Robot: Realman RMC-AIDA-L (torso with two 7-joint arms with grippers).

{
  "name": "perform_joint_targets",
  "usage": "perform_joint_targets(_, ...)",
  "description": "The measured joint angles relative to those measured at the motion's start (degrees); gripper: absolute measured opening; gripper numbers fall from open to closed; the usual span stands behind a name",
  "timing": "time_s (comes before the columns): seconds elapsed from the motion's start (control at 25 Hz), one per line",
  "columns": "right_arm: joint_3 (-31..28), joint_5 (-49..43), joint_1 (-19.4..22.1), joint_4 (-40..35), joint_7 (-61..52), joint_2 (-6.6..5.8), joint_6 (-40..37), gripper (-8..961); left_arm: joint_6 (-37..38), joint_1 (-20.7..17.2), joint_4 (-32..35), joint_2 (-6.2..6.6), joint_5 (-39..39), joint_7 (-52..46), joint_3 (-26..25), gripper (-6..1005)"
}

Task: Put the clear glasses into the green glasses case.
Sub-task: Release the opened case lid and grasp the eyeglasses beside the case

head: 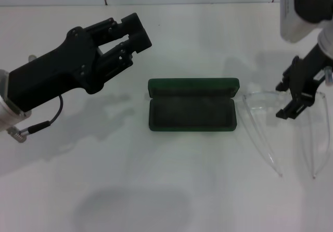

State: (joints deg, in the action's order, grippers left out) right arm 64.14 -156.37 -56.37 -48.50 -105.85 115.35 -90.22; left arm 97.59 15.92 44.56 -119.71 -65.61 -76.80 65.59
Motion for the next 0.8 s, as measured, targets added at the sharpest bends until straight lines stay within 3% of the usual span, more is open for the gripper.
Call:
perform_joint_targets(0.2,0.93,0.09,0.26,0.48,-0.68,0.18,1.06,655,1.42,-0.63,-1.46,0.02,0.90,0.85,-0.08,371)
perform_joint_targets(0.8,1.20,0.09,1.21,0.94,-2.21,0.21,0.98,611,2.22,-1.07,-2.98,0.14,1.87,1.65,-0.37,340)
